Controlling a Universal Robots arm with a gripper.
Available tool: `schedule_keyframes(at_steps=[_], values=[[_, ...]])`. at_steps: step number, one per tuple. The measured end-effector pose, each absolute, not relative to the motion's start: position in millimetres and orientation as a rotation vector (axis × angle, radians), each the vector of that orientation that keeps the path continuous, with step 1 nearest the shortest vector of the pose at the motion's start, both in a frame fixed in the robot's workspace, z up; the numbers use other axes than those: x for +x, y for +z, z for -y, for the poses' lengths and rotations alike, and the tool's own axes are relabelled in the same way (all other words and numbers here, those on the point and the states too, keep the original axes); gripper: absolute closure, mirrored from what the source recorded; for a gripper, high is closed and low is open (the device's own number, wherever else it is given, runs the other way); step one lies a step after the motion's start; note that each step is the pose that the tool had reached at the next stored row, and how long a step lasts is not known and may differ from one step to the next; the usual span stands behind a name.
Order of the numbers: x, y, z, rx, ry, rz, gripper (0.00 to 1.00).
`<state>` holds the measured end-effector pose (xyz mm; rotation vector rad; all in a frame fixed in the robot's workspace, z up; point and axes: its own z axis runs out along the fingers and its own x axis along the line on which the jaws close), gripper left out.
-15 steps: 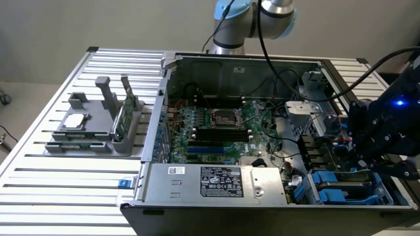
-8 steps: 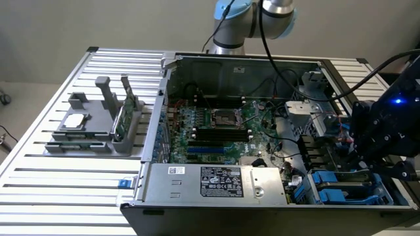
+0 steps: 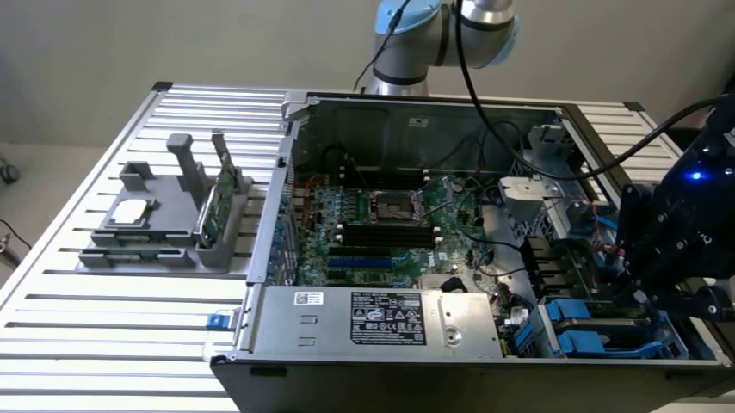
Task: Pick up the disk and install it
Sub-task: 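Insert the first disk wire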
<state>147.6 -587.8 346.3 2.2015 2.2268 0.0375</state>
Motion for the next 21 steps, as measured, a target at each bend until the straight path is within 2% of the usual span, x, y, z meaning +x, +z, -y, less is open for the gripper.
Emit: schedule_keyframes(at_steps=[7,12,21], values=[[152,346,588,2.214,0.017,-2.214,0.84],[155,346,587,2.227,-0.027,-2.221,0.84],[159,345,584,2.236,-0.052,-2.225,0.84]])
